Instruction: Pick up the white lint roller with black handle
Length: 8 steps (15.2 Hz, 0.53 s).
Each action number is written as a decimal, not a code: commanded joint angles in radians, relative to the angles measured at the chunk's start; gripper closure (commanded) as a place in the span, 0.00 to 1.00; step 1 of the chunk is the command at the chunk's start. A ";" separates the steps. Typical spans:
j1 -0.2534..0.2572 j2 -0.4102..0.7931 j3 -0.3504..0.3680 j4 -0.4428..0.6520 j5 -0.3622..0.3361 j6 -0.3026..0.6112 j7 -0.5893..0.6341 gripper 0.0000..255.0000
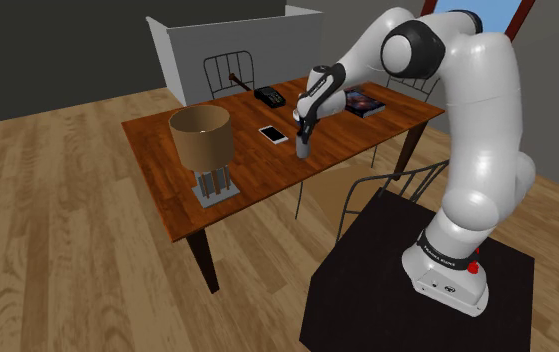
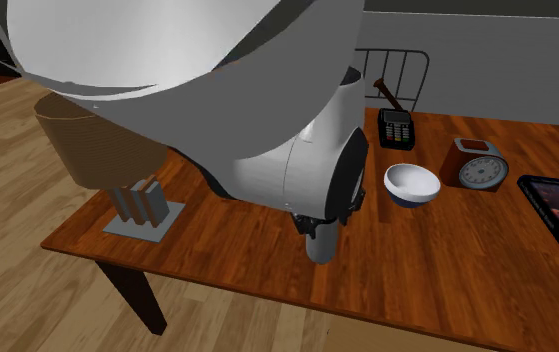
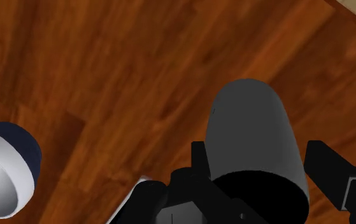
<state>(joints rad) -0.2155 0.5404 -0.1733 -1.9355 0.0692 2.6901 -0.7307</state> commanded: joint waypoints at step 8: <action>0.013 -0.088 -0.016 0.001 -0.019 -0.089 0.009 1.00</action>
<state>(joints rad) -0.2047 0.4649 -0.1876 -1.9315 0.0534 2.6111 -0.7236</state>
